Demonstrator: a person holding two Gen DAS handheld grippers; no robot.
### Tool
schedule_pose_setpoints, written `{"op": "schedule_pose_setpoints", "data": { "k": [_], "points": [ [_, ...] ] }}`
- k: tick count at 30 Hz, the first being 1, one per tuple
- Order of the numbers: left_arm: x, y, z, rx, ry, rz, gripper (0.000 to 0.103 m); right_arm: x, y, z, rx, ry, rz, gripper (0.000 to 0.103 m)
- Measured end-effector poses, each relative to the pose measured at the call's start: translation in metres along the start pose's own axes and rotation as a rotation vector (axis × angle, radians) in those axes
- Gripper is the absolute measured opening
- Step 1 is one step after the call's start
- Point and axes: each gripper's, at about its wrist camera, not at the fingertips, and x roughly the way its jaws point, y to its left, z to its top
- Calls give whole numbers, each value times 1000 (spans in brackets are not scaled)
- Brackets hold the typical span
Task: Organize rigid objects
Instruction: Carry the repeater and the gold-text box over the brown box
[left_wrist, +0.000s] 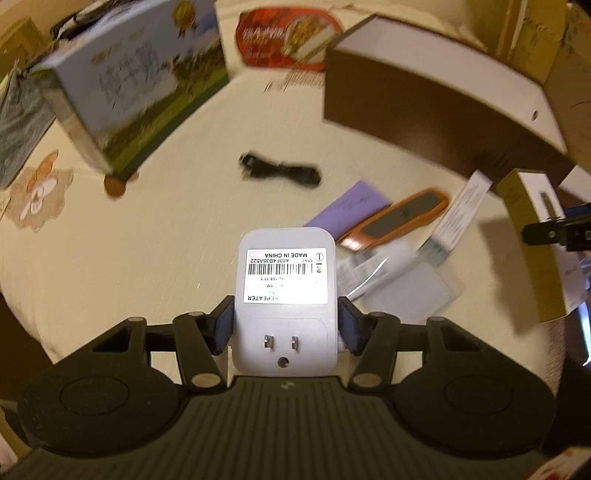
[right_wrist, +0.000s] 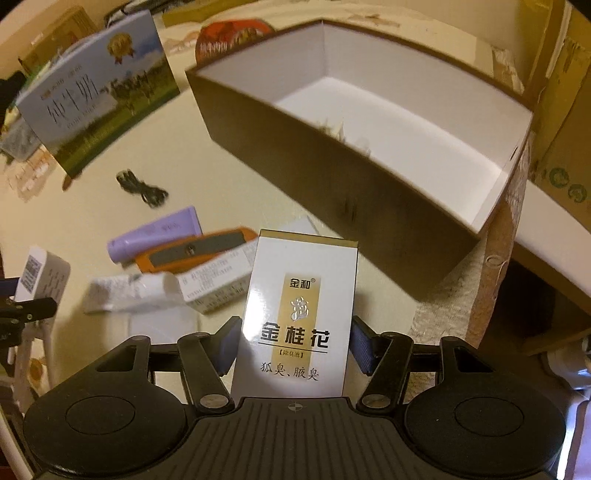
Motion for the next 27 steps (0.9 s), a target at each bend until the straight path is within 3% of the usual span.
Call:
{"op": "schedule_pose_setpoints", "data": {
  "k": [10, 27],
  "points": [
    [-23, -45, 67, 126, -91, -53, 53, -37, -16, 42, 63, -105, -14, 58],
    [-19, -146, 240, 359, -299, -170, 53, -48, -85, 136, 226, -260, -79, 58]
  ]
}}
